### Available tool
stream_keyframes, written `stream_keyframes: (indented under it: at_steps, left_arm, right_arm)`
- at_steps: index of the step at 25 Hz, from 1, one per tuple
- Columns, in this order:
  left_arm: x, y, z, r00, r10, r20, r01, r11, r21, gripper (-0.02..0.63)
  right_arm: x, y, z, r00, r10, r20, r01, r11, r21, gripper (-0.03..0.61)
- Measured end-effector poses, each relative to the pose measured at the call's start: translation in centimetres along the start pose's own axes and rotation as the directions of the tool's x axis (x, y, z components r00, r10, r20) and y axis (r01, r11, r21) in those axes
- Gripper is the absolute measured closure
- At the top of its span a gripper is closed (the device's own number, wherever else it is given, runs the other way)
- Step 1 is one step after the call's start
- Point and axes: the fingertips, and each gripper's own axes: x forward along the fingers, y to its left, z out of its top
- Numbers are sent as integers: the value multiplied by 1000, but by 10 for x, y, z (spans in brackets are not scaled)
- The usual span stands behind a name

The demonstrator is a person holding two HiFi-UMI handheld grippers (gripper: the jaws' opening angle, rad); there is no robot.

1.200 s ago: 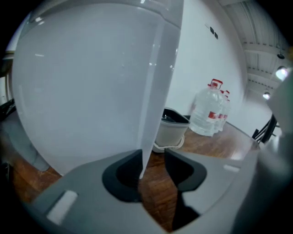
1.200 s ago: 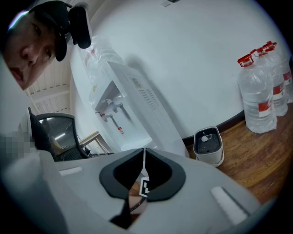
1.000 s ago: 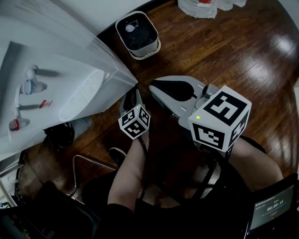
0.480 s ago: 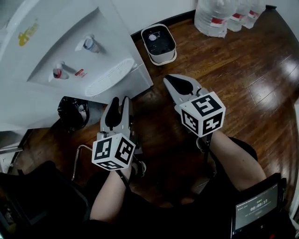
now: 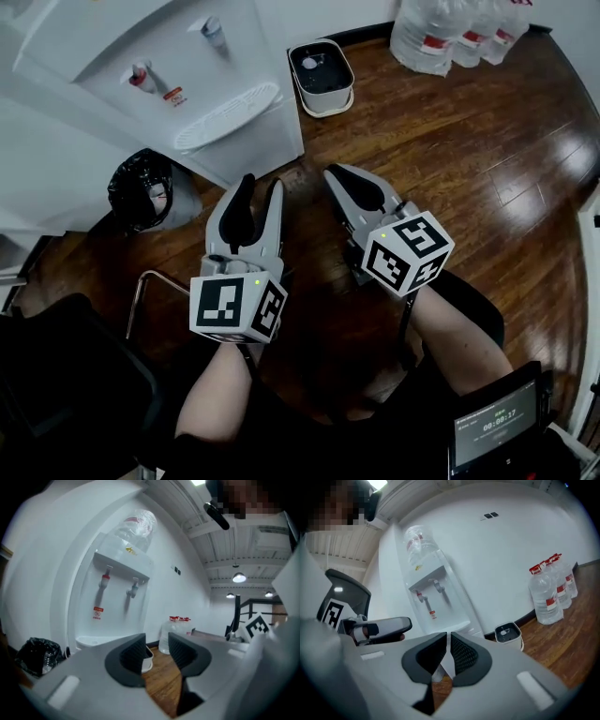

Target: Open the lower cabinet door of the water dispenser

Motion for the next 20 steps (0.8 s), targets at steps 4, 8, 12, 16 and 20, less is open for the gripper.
stream_keyframes:
  at_steps: [4,8,12,16,20]
  left_arm:
    - [-7,-11,-6,1000,-28,4,28,999,33,445]
    - [-15,-6,-21,1000,10,-1,-10,995,101,448]
    - [-20,1,-30,999,36,-9,-35,994,102,453]
    - [-22,1,-30,999,47,0,-47,993,109,453]
    - [-22,1,-33,998,55,-9,-54,993,108,453]
  right_arm:
    - [-7,16,4,999,6,53,2,989,-147,561]
    - [-11,32,9,996,22,92,4,962,-273,563]
    - [-10,50,10,993,62,98,-26,942,-335,569]
    - [-8,60,6,992,90,86,-52,928,-368,569]
    - [-7,60,8,991,99,85,-63,934,-352,569]
